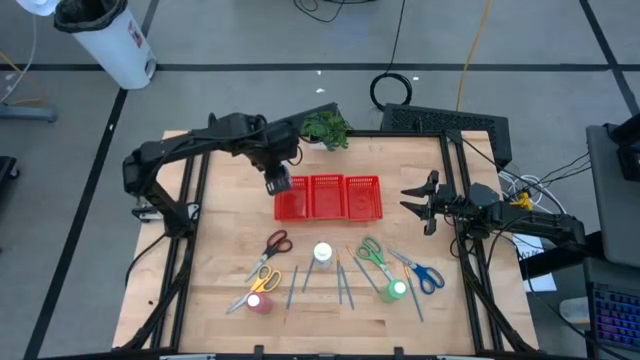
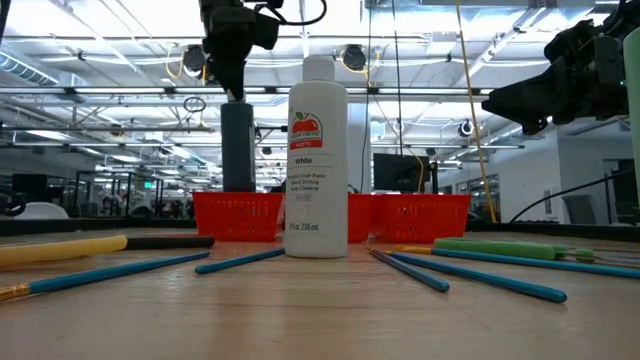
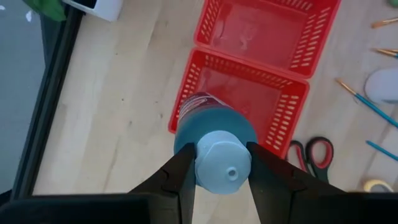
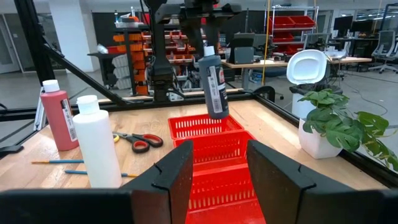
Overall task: Pick & Place Paint Supplies
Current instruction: Put the blue paint bottle into the left red bin
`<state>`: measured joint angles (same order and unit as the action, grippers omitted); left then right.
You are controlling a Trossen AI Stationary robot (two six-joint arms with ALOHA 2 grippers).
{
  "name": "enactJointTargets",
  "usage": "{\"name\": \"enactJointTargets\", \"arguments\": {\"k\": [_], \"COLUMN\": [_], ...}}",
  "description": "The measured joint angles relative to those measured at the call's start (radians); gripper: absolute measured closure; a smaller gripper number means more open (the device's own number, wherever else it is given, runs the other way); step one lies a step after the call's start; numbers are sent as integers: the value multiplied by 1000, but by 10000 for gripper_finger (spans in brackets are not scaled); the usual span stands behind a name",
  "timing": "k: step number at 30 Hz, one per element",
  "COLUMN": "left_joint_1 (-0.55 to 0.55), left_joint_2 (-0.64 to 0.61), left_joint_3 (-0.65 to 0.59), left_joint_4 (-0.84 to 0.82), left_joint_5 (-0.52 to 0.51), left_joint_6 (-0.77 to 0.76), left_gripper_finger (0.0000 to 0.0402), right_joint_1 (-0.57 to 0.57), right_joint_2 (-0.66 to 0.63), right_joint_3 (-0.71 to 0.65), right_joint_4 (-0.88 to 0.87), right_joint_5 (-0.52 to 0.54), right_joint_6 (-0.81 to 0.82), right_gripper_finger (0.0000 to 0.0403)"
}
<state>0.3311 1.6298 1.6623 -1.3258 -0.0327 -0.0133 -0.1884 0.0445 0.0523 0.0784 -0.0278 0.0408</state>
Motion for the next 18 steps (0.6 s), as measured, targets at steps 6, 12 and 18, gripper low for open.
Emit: {"name": "enactJointTargets", "arguments": {"k": [6, 12, 18], "left_joint_1": [12, 14, 21], "left_joint_2": [21, 54, 68], "left_joint_3": [0, -10, -16], "left_joint_4": [-3, 5, 18], "left_joint_5": [58, 59, 62], "left_joint_6": [19, 43, 58], "left_gripper_finger": [281, 281, 281], "right_joint_1": [0, 0, 0], "right_joint_2": [0, 0, 0], "right_joint_3": [0, 0, 0], "right_joint_4": [0, 0, 0], "right_joint_5": [0, 0, 0], "right_joint_6": [0, 0, 0], "right_gripper_finger": [261, 261, 261]}}
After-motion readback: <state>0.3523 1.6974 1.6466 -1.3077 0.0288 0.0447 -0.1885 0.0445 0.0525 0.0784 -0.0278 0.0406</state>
